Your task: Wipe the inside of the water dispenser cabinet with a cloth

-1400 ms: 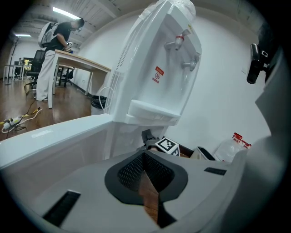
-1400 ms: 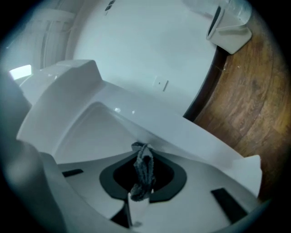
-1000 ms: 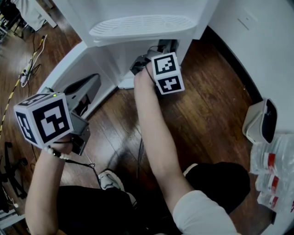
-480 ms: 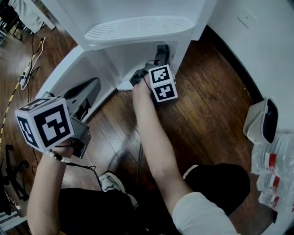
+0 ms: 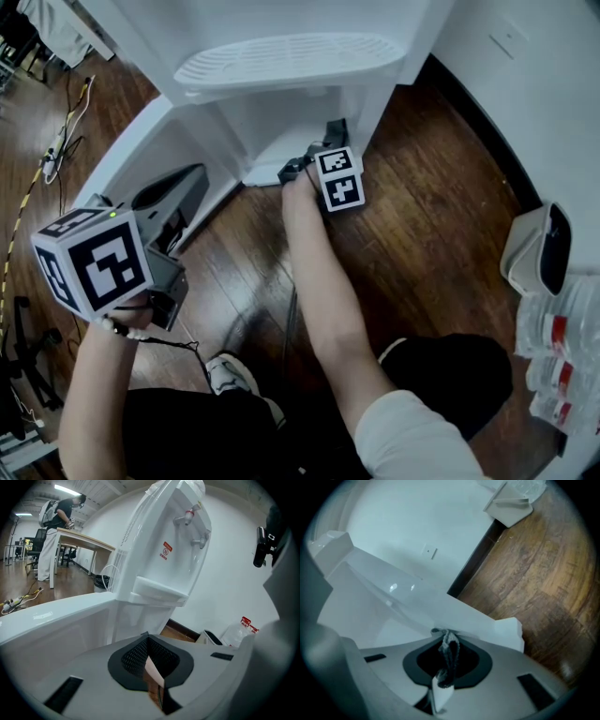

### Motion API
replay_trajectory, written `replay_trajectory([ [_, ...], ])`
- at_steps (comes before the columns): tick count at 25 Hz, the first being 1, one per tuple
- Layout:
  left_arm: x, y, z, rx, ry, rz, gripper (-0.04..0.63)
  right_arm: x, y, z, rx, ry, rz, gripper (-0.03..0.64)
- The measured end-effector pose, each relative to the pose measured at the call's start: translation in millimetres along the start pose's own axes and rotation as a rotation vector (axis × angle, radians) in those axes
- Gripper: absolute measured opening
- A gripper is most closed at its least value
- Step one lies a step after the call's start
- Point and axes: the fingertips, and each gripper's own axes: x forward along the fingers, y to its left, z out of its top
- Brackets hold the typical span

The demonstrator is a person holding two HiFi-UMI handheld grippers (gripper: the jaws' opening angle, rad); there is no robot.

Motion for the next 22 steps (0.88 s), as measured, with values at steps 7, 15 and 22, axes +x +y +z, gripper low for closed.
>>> replay_trajectory([
  [7, -3, -1, -3, -0.026, -0.004, -0.015, -0.003, -9, -6, -3, -0.129, -0.003, -0.017, 0.043],
  [15, -8, -10, 1, 0.007, -0.015, -0.022, -0.003, -56, 60, 26, -0.357, -0.104, 0.091, 0.041],
  [22, -13, -16, 6, 0.021, -0.029, -0.021, -0.003, -83, 118, 52, -0.359, -0.165, 0.239, 0.041],
])
